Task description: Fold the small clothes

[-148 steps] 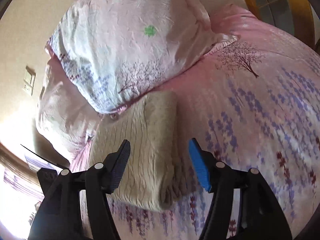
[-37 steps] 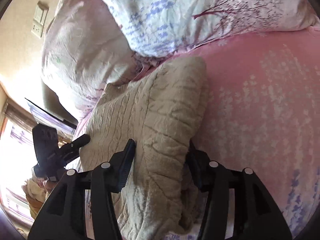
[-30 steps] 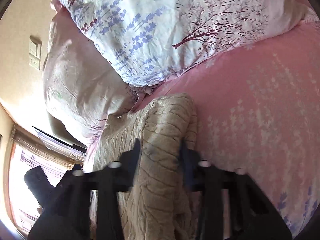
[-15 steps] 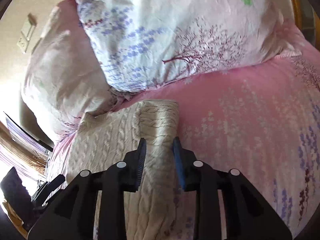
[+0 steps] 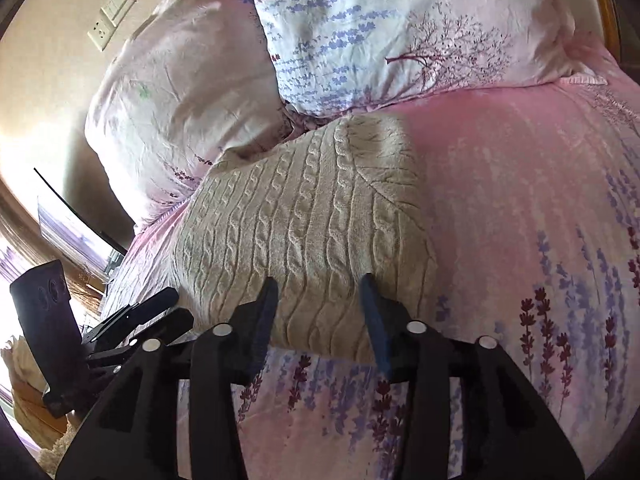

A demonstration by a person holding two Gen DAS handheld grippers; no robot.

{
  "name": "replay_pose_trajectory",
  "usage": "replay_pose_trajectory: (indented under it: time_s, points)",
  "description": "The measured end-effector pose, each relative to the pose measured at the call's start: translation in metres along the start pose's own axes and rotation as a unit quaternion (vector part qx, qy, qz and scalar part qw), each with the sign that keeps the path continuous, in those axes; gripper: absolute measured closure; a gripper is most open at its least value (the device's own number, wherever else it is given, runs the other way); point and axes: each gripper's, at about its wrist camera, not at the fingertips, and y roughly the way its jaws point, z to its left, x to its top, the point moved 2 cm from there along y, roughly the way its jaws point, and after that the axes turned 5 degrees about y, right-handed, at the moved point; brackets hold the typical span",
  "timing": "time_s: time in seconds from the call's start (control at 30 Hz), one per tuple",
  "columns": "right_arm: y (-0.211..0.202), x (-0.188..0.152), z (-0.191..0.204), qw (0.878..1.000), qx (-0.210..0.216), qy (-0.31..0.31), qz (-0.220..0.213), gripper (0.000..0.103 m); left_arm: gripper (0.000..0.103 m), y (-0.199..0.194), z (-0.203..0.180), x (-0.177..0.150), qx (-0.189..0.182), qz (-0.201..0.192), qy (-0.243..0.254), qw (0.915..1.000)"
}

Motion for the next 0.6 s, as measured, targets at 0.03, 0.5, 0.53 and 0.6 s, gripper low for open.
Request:
replay_pose_trajectory:
  time_s: [0.03,0.5,0.53,0.6]
  points:
    - [-0.006,-0.003,0.004,1.0,-0.004,-0.007,-0.012,0.031,0.029,-0.006,-0.001,-0.002,0.002,-0.003,-0.004,1.0]
    - [-0.03,-0.044,0.02,0.98,-0.172,-0.051,-0.082,0.001,0.003,-0.024,0.011,-0.03,0.114,0.03,-0.036,0.9923]
    - [-0.027,-0.045,0.019,0.98,-0.177,-0.051,-0.074,0.001,0.003,-0.022,0.012,-0.031,0.122,0.037,-0.036,0.9911]
    - [-0.025,-0.048,0.017,0.981,-0.176,-0.051,-0.066,0.001,0.002,-0.021,0.012,-0.034,0.127,0.041,-0.036,0.9905]
